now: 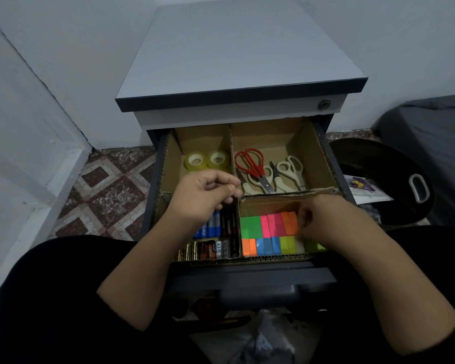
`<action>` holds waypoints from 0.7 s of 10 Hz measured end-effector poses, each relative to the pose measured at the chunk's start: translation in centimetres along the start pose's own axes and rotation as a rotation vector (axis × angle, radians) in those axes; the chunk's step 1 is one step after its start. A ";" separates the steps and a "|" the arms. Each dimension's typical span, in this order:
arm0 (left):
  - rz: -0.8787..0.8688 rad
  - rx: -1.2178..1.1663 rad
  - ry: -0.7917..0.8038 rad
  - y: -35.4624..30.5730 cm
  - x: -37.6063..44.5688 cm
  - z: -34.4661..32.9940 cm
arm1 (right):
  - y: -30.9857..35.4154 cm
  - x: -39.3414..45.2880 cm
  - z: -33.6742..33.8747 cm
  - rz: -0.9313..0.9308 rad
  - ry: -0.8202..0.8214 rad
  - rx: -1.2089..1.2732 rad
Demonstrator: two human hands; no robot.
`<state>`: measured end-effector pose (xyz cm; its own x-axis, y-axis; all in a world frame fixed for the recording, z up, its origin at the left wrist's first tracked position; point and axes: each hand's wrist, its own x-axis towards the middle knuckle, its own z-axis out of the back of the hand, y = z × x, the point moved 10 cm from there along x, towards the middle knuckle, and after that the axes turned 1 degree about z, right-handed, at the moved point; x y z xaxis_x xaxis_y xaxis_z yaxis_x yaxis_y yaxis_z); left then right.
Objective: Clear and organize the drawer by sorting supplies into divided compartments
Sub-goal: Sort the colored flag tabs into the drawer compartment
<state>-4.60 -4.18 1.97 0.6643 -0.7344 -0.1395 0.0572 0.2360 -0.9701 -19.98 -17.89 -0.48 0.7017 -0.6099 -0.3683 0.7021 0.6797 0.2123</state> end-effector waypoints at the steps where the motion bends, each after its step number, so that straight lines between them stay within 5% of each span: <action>1: -0.002 0.003 0.001 0.0 0.0 0.0 | -0.7 -0.4 1.6 -0.074 -0.203 -0.083; 7: -0.004 0.010 0.007 0.1 0.1 0.0 | -0.8 0.0 0.5 -0.089 -0.107 -0.083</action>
<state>-4.53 -4.16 1.87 0.6588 -0.7397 -0.1374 0.0669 0.2395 -0.9686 -20.46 -18.64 -0.18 0.6490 -0.7060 -0.2833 0.7529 0.6496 0.1058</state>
